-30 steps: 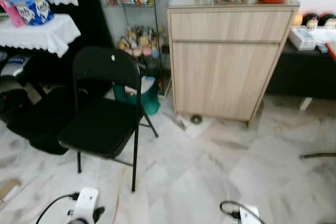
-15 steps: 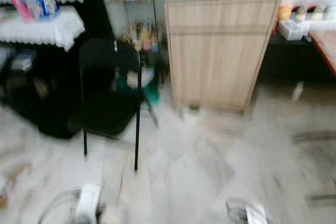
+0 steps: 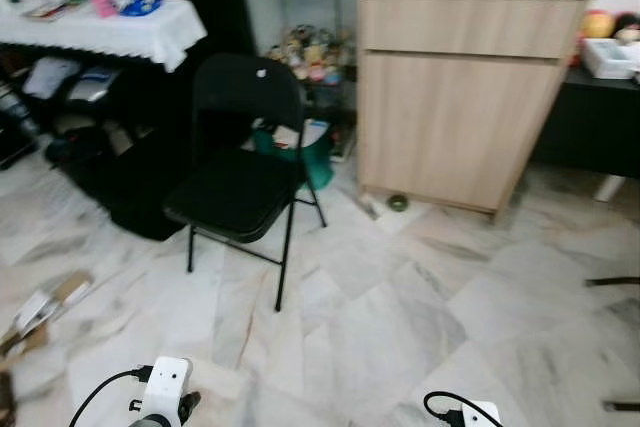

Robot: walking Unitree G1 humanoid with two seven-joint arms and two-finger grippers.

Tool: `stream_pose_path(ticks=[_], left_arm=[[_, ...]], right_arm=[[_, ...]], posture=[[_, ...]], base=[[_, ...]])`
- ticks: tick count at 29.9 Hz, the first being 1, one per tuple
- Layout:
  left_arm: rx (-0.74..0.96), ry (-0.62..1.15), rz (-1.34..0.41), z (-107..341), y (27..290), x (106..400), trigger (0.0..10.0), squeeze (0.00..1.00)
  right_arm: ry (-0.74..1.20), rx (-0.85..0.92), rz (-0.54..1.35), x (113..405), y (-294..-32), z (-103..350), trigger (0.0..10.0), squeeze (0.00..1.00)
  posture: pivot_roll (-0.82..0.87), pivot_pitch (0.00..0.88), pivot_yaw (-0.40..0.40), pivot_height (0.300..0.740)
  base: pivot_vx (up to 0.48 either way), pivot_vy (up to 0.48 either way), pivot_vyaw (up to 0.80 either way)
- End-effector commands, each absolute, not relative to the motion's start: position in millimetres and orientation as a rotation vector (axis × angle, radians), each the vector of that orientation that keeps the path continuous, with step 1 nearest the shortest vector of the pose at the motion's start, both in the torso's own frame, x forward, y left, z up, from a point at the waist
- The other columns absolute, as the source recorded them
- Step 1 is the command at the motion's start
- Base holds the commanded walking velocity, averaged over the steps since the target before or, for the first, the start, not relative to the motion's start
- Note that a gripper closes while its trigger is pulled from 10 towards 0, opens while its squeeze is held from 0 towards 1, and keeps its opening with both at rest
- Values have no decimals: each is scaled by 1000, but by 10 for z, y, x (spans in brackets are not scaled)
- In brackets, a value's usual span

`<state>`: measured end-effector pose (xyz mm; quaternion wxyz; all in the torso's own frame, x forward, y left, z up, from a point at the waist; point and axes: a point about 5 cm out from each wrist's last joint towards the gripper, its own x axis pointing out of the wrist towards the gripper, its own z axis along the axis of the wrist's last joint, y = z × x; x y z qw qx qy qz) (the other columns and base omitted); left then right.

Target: Sweep floor

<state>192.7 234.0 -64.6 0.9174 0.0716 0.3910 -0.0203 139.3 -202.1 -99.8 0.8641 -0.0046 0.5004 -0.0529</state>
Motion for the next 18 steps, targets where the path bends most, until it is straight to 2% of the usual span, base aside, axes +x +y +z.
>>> stream_pose_path(ticks=[1, 18], left_arm=[[121, 862, -21, -706, 2386, 1811, 10000, 0], [66, 897, 32, -774, 2330, 1724, 10000, 0]], right_arm=[[1048, 20, -53, 1428, -1830, -1011, 10000, 0], [1043, -29, -46, 1428, -2015, -984, 10000, 0]], posture=[[0, 19, 80, 740], [-4, 22, 56, 740]], base=[[0, 0, 800], [0, 0, 800]])
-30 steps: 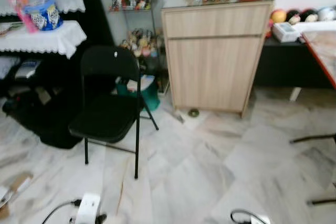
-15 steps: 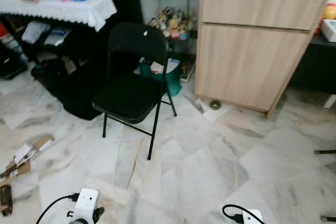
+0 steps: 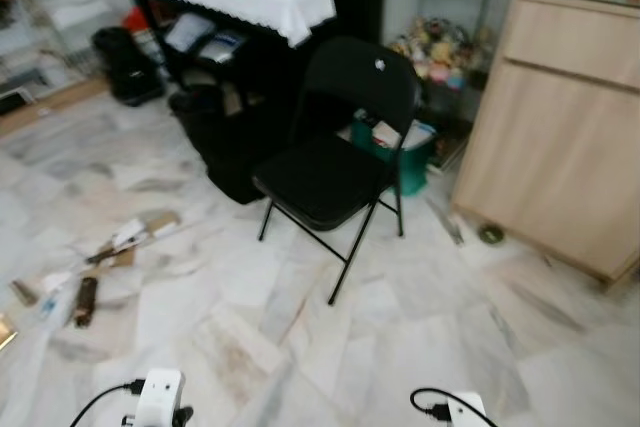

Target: Sweep floor

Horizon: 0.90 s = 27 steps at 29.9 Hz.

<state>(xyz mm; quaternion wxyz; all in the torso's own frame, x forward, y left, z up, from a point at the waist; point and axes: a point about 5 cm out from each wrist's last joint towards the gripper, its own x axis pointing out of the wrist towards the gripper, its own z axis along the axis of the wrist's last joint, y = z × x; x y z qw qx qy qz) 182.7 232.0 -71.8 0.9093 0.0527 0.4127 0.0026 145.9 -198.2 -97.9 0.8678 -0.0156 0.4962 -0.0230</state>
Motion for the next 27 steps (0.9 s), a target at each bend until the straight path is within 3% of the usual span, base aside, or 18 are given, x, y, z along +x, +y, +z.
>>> stream_pose_path(ticks=[1, 6, 13, 27], left_arm=[[66, 897, 32, -774, 2330, 1724, 10000, 0], [45, 897, 56, -781, 2329, 1713, 10000, 0], [22, 895, 77, -790, 2317, 1700, 10000, 0], [-6, 881, 108, -787, 2317, 1705, 10000, 0]], right_arm=[[1043, -29, -46, 1428, -2015, -984, 10000, 0], [1054, -43, -56, 1333, -2189, -981, 10000, 0], [1068, -58, -51, 1266, -2228, -994, 10000, 0], [1060, -73, 20, 1420, -1854, -1011, 10000, 0]], posture=[[-4, 22, 56, 740], [-3, 18, 47, 740], [-4, 12, 40, 740], [9, 3, 33, 740]], base=[[0, 0, 800], [0, 0, 800], [0, 0, 800], [0, 0, 800]])
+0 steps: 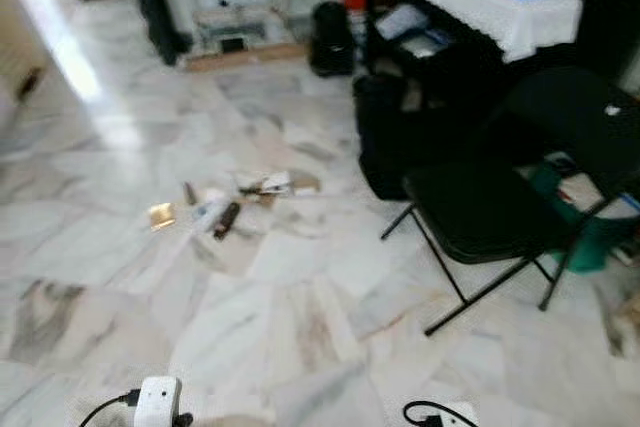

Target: Sweep floor

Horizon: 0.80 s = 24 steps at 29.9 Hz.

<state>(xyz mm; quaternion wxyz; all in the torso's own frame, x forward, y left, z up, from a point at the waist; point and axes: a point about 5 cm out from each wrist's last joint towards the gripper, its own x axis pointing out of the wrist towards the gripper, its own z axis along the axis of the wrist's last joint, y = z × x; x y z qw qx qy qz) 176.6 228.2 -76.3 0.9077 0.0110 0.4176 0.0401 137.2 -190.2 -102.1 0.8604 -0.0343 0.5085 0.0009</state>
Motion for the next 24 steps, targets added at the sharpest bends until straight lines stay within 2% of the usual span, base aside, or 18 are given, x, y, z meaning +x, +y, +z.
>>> stream_pose_path(ticks=[1, 12, 20, 24], left_arm=[[-6, 881, 108, -787, 2317, 1705, 10000, 0], [-17, 856, 112, -758, 2289, 1778, 10000, 0], [-25, 864, 128, -765, 2314, 1753, 10000, 0], [-17, 873, 133, -769, 2343, 1731, 10000, 0]], right_arm=[[1060, -73, 20, 1420, -1854, -1011, 10000, 0], [1052, -78, 12, 1469, -1922, -986, 10000, 0], [1058, -26, -45, 1361, -2135, -985, 10000, 0], [1058, -19, -46, 1347, -2157, -984, 10000, 0]], posture=[[9, 3, 33, 740], [11, 18, 36, 740], [14, 22, 41, 740], [16, 26, 41, 740]], base=[[0, 0, 800], [0, 0, 800], [0, 0, 0], [267, 0, 0]])
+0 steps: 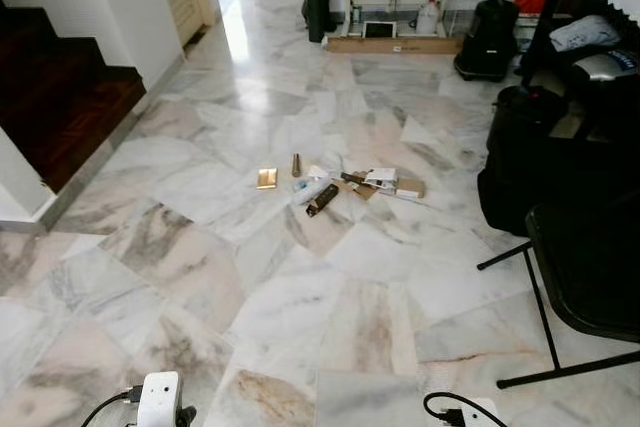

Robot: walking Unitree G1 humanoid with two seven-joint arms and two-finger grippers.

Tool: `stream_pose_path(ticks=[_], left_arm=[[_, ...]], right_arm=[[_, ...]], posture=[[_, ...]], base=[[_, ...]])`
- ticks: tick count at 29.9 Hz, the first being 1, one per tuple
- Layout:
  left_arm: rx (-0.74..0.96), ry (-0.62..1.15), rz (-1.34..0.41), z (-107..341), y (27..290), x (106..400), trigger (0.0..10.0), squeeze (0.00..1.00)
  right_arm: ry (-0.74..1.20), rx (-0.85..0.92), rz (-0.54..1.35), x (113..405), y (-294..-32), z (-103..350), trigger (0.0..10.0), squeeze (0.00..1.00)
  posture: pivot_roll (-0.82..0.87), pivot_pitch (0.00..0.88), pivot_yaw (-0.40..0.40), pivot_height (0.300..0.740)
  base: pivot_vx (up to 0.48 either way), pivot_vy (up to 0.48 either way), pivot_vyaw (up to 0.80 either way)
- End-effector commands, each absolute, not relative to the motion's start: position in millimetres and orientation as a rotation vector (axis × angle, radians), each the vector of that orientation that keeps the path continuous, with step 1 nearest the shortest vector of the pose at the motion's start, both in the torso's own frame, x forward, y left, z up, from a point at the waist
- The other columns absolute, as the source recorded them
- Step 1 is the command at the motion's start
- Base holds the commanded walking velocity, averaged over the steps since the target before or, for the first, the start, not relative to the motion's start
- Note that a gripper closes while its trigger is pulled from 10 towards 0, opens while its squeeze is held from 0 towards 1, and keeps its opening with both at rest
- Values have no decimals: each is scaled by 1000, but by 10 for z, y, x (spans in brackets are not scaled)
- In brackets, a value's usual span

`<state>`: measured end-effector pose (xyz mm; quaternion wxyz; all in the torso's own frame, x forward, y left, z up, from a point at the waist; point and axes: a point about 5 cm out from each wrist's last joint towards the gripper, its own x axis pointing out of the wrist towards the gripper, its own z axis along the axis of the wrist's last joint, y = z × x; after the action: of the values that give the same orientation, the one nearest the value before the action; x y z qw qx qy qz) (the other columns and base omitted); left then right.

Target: Sweep floor

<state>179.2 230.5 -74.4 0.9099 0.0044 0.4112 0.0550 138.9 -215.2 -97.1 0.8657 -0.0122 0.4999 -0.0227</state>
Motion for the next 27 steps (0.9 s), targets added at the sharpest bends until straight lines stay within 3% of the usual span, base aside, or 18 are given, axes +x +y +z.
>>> stream_pose_path(ticks=[1, 10, 17, 27], left_arm=[[-16, 876, 134, -771, 2352, 1722, 10000, 0], [-13, 909, 141, -807, 2377, 1639, 10000, 0], [-14, 916, 140, -816, 2363, 1630, 10000, 0], [-16, 921, 140, -821, 2348, 1631, 10000, 0]], right_arm=[[1056, -16, -46, 1344, -2160, -984, 10000, 0], [1050, -35, -1, 1384, -2016, -995, 10000, 0], [1046, -17, 13, 1447, -1839, -1001, 10000, 0], [1045, -18, 28, 1446, -1757, -1010, 10000, 0]], posture=[[17, 27, 41, 740], [16, 35, 43, 740], [17, 40, 40, 740], [17, 47, 37, 740]], base=[[289, 0, 0], [287, 0, 0], [287, 0, 744], [286, 0, 0]])
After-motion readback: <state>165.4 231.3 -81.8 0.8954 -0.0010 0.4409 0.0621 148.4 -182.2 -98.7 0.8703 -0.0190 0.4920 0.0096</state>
